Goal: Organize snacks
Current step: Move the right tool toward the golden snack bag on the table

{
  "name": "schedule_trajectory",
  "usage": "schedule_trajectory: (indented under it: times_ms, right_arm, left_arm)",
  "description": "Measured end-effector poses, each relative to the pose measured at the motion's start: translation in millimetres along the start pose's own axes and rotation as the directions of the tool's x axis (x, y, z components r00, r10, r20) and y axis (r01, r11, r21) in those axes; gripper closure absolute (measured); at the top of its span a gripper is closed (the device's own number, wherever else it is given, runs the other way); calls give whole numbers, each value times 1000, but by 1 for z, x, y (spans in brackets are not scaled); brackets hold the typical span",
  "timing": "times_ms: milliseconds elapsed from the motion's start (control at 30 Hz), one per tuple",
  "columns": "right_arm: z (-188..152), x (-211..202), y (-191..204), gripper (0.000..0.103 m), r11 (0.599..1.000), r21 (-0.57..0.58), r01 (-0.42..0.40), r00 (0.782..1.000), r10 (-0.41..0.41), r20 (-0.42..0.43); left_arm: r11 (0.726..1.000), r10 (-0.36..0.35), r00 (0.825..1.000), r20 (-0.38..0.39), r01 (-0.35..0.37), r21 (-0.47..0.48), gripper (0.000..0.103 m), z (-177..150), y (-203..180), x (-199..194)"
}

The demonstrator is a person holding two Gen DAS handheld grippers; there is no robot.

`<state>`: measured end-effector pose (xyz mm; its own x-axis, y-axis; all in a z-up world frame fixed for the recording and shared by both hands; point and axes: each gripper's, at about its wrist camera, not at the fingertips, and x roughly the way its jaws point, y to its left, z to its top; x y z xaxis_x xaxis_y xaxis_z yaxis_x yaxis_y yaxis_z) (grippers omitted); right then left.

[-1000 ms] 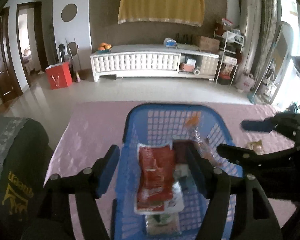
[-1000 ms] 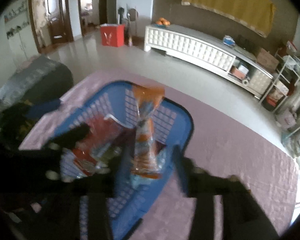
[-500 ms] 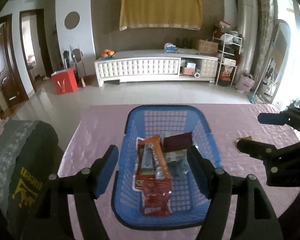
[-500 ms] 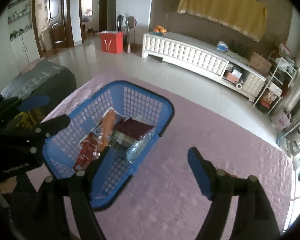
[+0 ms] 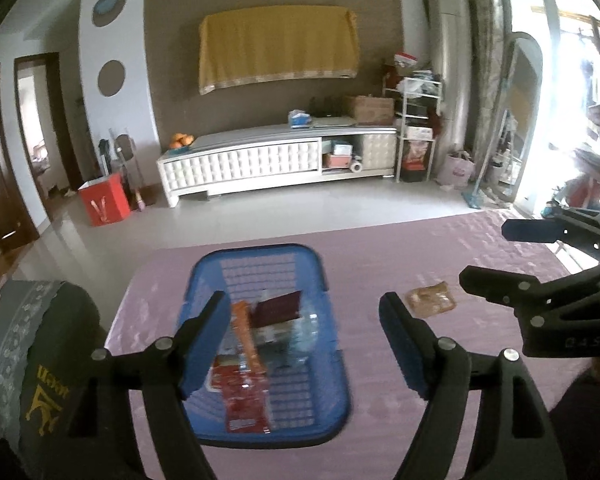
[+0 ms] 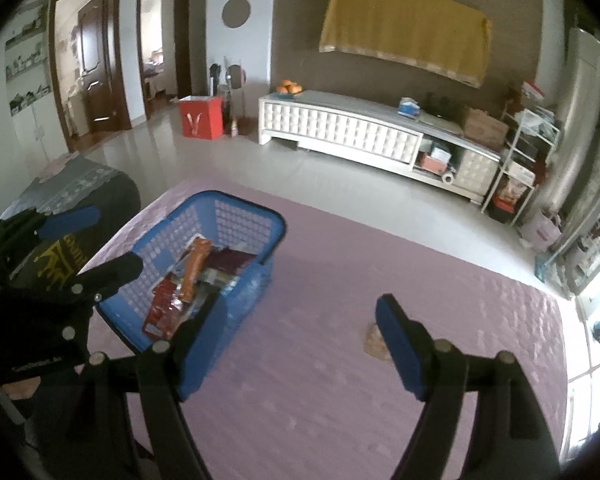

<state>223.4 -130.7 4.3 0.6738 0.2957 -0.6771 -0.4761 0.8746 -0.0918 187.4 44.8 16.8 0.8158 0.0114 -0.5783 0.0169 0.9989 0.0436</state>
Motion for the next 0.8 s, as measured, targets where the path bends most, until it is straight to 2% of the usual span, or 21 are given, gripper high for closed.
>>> schedule_trajectory:
  times_ms: [300,600,800]
  right_arm:
    - [-26,-1,-50,22,996,85,35,999,-32,-34]
    - [-47,25,-92,22,989,136,60,991,-43,-124]
    - [-62,53,-116,14,984,161,80,981,-49,-186]
  left_arm:
    - [997,-71,997,-44,72,31,27,0,-53,29]
    - [991,-111,988,-103,118,61,26,-1,-93,72]
    - [992,-107,982,-156,115,47,20,-10,-105,107]
